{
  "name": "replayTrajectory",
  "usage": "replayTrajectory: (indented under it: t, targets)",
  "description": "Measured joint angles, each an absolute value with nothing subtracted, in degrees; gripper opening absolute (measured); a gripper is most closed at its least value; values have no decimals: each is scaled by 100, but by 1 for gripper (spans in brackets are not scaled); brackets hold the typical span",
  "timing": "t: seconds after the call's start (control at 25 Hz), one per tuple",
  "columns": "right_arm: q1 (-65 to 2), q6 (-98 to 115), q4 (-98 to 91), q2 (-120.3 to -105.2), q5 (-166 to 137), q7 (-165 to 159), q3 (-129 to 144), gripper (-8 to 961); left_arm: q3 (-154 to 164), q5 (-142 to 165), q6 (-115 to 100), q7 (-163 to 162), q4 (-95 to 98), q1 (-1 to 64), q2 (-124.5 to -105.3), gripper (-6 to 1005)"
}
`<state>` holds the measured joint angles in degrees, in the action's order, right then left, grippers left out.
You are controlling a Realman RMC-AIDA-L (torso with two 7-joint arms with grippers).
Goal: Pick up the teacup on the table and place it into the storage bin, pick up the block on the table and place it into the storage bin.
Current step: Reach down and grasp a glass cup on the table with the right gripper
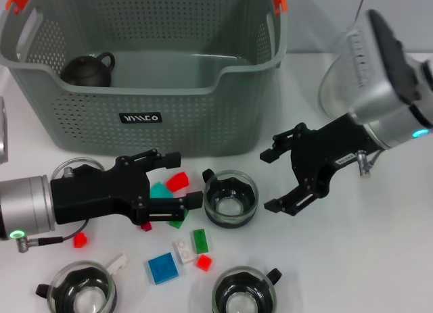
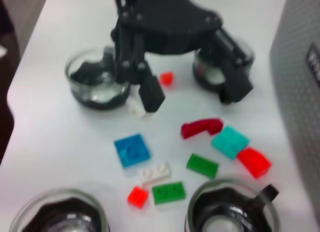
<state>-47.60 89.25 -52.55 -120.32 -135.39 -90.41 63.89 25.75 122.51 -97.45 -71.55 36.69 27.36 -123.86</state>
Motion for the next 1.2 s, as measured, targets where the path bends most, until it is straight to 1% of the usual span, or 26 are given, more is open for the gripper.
replayTrajectory:
  t: [0.16, 0.4, 0.72, 1.2]
  targets:
    - [-5018, 8943, -5280, -12058, -13735, -9181, 6732, 924, 2575, 12251, -9745, -7161, 3615, 2721, -12389, 951]
    - [-5216, 8866, -5296, -12088, -13779, -9229, 7388, 923, 2575, 12263, -9767, -7201, 3612, 2685, -12392, 951]
    - [-5368, 8677, -5347, -12116, -14190, -9292, 7995, 923, 2566, 12242, -9783, -7390, 3564, 2636, -12402, 950]
    - [-5398, 8044, -5351, -12159, -14187, -9228, 9008, 922, 2452, 12115, -9788, -7418, 3418, 2637, -12409, 951]
